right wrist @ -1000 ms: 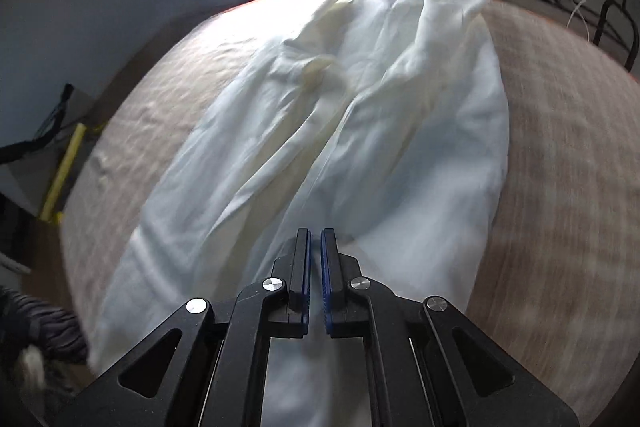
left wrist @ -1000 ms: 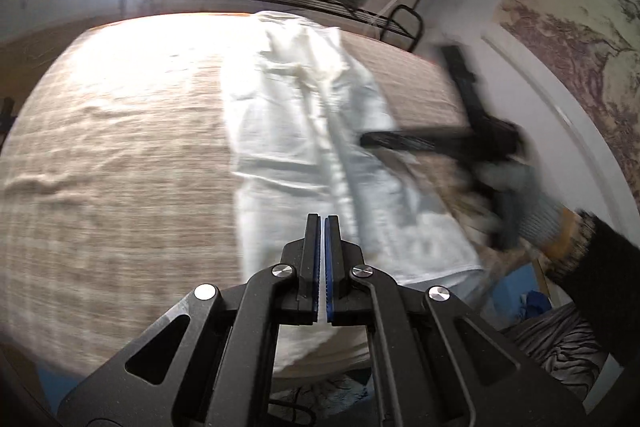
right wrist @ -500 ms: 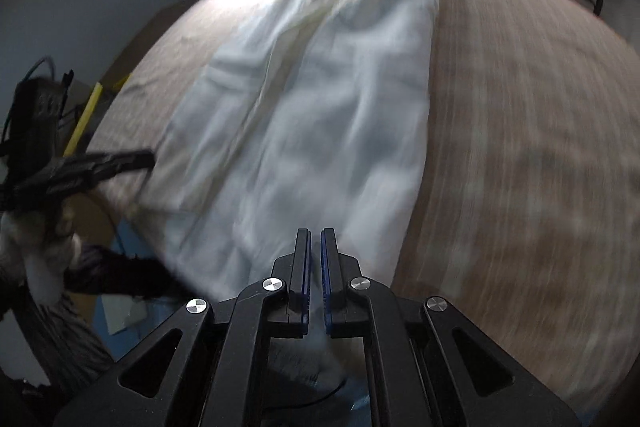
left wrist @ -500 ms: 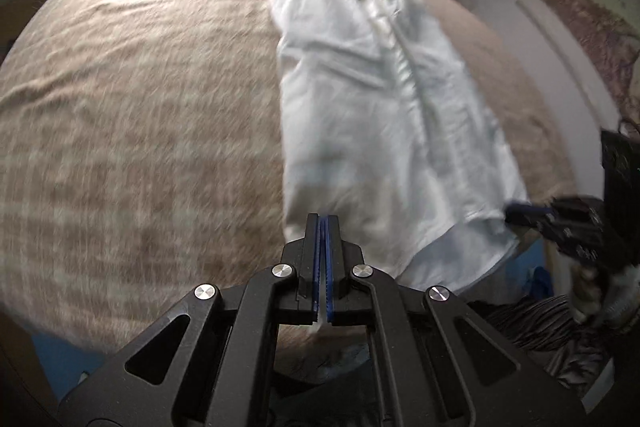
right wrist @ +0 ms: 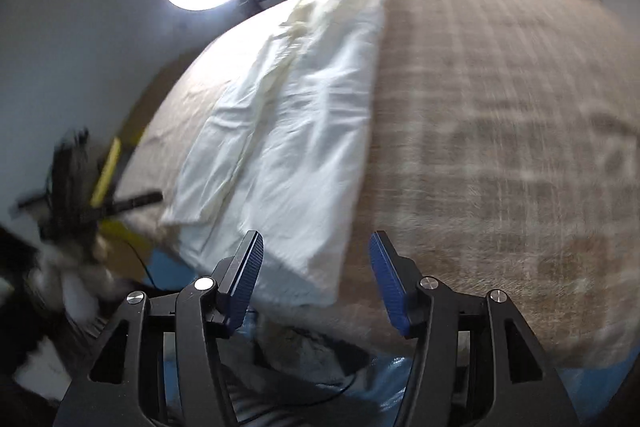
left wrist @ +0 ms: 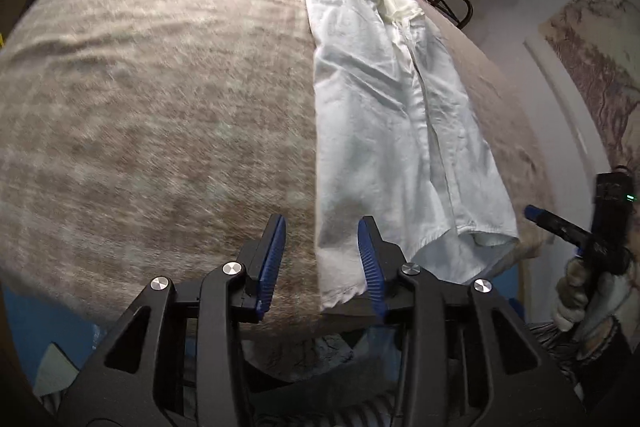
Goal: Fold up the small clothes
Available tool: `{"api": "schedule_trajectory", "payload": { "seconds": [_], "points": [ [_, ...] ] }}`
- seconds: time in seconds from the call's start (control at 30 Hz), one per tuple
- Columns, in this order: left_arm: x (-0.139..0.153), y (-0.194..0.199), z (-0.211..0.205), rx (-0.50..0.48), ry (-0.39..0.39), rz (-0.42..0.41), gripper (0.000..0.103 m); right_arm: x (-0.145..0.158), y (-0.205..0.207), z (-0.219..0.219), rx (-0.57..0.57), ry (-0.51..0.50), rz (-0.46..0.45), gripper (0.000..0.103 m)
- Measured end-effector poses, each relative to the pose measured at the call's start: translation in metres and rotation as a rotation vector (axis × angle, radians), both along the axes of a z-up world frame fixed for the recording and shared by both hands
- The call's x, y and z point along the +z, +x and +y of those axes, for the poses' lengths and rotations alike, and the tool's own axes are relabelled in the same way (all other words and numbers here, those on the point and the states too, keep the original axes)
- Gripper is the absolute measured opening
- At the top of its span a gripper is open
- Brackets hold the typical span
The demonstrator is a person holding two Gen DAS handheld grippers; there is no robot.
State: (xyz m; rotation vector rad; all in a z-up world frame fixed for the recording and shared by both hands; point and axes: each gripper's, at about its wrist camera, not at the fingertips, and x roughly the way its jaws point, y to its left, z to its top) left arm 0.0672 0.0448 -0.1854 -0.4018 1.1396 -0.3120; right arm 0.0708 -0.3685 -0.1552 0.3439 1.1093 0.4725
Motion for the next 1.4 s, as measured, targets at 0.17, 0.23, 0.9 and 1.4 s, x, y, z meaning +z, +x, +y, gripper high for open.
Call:
{"api": "schedule_trajectory", "payload": {
  "seconds": [0.17,0.23,0.9,1.4],
  "points": [
    [-0.013,-0.002,-0.001,0.013,-0.108,0.061,0.037,-0.034,0.013,-0.009,-0.004,0.104,0.102,0.053],
    [-0.017,-0.002,-0.004,0.0,-0.173,0.092,0.028,-0.041,0.014,-0.008,0.011,0.147,0.101,0.053],
    [0.037,0.021,-0.017,-0.044,-0.277,-0.001,0.005,-0.015,0.02,0.017,0.078,0.378,0.059,0.005],
    [0.057,0.112,-0.011,0.041,-0.279,-0.048,0.005,0.015,0.114,0.004,-0.113,0.325,-0.005,0.004]
  ]
}}
